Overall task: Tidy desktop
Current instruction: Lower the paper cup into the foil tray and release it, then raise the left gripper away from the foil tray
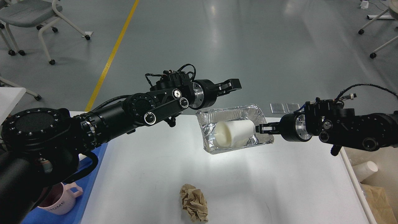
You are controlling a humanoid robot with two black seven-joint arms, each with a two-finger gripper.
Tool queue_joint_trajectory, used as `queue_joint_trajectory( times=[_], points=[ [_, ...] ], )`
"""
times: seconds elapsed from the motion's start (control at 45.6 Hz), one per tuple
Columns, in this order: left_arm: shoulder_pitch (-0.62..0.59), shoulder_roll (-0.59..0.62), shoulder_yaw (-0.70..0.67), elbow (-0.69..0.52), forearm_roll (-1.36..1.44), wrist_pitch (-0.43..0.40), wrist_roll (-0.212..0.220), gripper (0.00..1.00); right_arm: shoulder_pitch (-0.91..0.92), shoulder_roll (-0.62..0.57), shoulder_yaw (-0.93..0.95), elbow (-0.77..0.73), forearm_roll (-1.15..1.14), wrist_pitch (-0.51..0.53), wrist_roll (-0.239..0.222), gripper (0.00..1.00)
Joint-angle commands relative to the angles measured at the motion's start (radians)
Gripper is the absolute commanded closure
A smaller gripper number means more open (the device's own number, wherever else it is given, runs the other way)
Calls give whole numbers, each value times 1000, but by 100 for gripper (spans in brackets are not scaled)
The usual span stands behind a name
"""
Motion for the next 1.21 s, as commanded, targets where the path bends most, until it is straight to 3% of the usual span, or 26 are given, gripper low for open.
queue_joint_trajectory(
  times=[0.0, 0.241, 0.526, 0.767, 0.986, 1.184],
  points=[
    [-6, 13, -8, 0, -8, -3, 1, 31, 0, -2, -3, 0, 0, 0, 0, 100],
    [-19, 111, 4, -11, -42, -17, -1, 29, -2, -5, -8, 0, 0, 0, 0, 100],
    [1, 331, 11, -43, -40, -34, -4, 10, -3, -20, -11, -3, 0, 0, 1, 100],
    [64, 673, 14, -420, -25, -54, -4, 9, -3, -19, -13, -5, 0, 0, 1, 100],
    [136, 934, 11, -644, -23, -24, -4, 9, -3, -17, -14, -6, 0, 1, 0, 100],
    [201, 1243, -9, -886, -26, -9, -18, 9, -8, -20, -14, -6, 0, 0, 0, 100]
  ],
)
